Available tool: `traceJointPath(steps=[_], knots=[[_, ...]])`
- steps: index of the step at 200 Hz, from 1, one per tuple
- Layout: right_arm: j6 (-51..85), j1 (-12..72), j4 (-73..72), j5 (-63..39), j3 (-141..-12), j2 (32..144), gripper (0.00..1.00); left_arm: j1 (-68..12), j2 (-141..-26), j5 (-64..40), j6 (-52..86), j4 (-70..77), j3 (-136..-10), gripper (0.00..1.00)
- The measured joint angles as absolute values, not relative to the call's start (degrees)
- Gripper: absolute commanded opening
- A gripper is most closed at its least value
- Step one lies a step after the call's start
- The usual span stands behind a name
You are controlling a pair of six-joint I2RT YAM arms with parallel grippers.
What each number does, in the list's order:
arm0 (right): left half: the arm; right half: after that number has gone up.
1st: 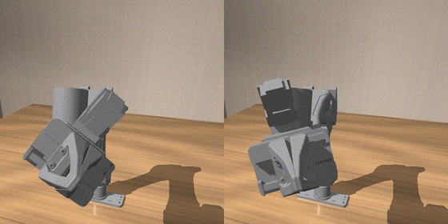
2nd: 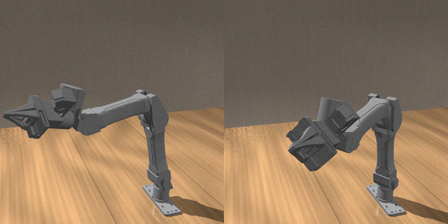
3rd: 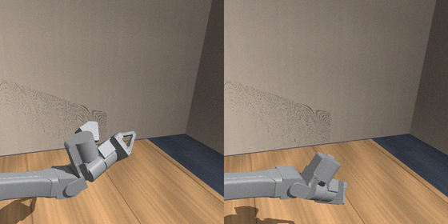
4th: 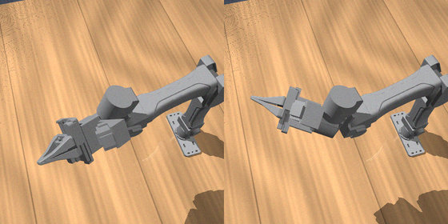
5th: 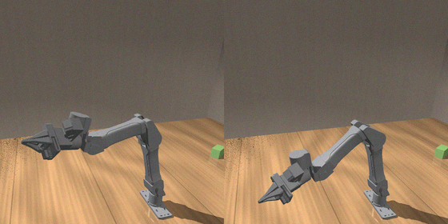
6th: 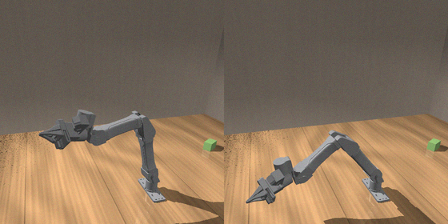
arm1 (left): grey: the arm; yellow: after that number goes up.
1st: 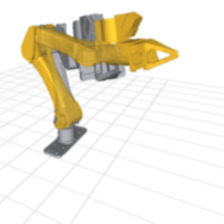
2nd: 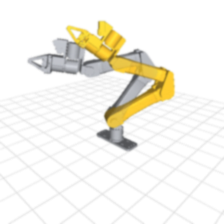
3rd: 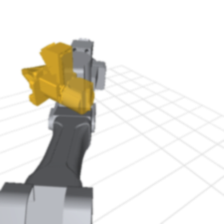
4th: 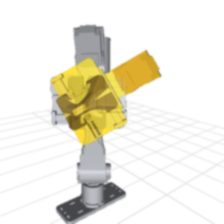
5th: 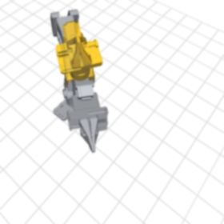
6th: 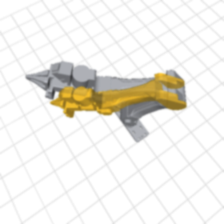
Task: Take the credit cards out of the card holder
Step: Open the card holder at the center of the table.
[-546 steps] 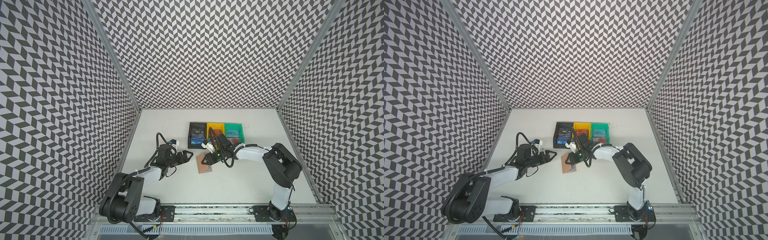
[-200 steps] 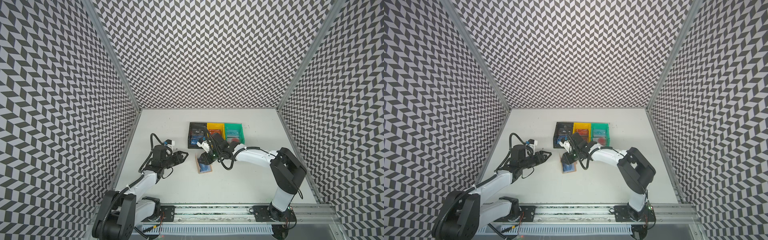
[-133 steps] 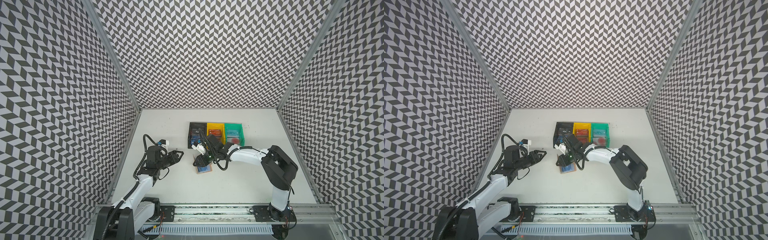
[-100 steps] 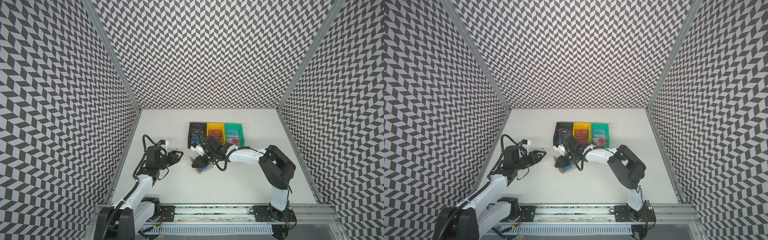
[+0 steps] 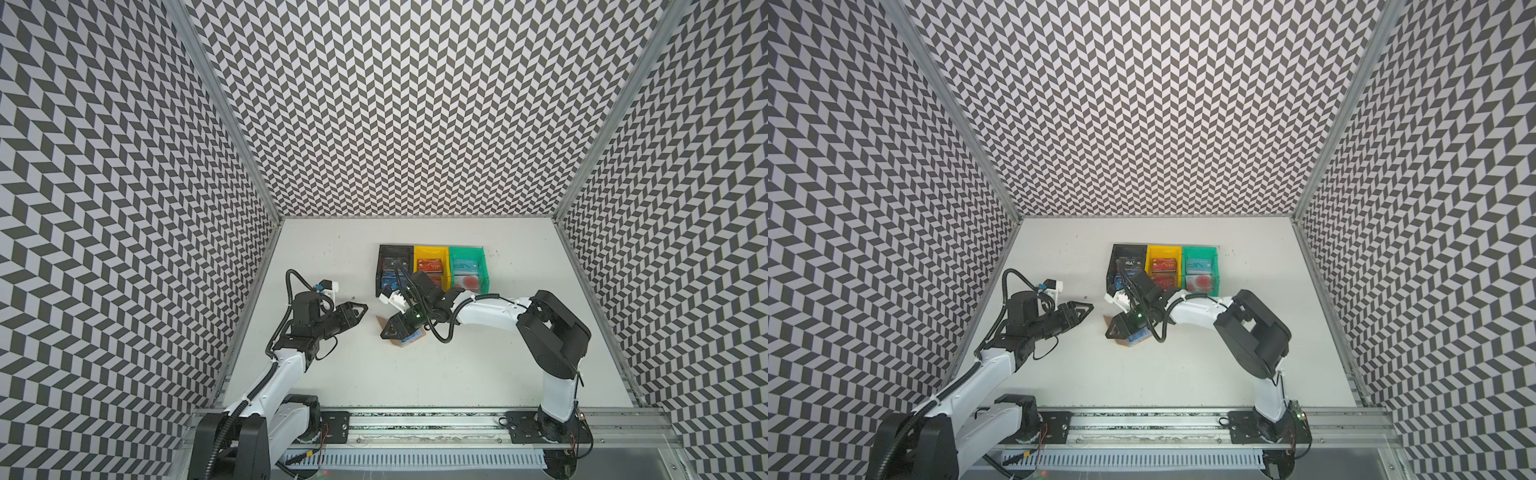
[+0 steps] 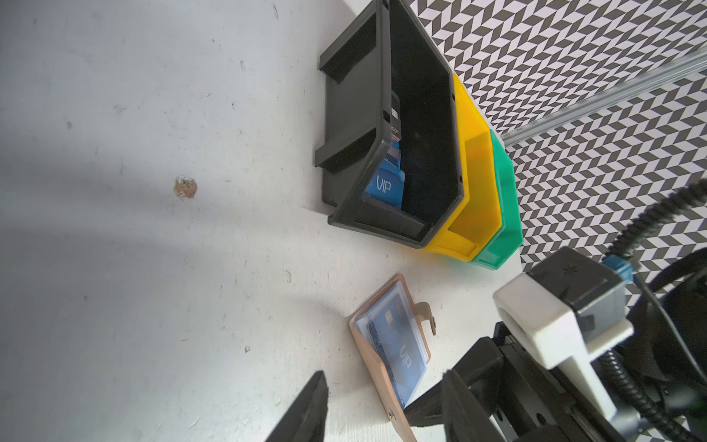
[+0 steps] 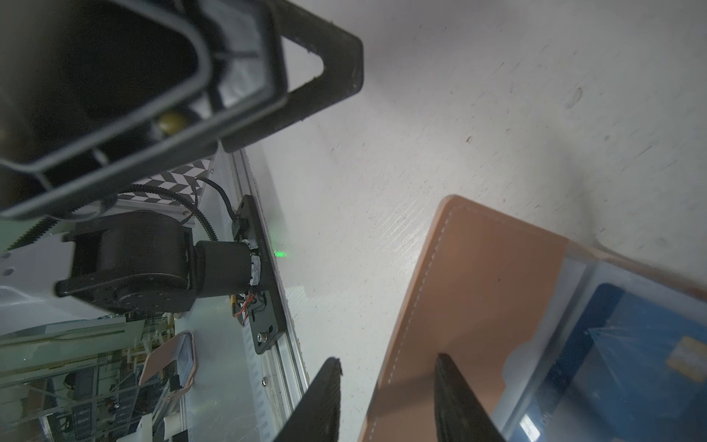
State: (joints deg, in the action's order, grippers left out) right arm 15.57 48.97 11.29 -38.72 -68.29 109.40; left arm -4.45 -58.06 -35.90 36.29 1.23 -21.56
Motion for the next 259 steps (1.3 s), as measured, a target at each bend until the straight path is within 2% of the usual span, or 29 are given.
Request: traceJointPath(steps=[65,135,207,259], knots=[[16.08,48.97,9.89,-41.21,-65.25,109.4,0.33,-4.45,-58.78,-36.42,37.17,2.09,-21.02,0.51],[16.73,48.97,7.14,-43.07,-63.88,109.6,0.29,-4.45,-58.87,-38.41,37.63,2.94,-20.21,0.42],[17.02,48.97,5.91,-43.33,-63.57,112.22,0.2,-4.45,-58.48,-41.45,40.01,5.26,-17.43,0.4],[17.12,48.95,5.85,-43.05,-63.55,113.73,0.19,-4.47,-60.62,-44.03,42.33,10.17,-15.51,0.4]])
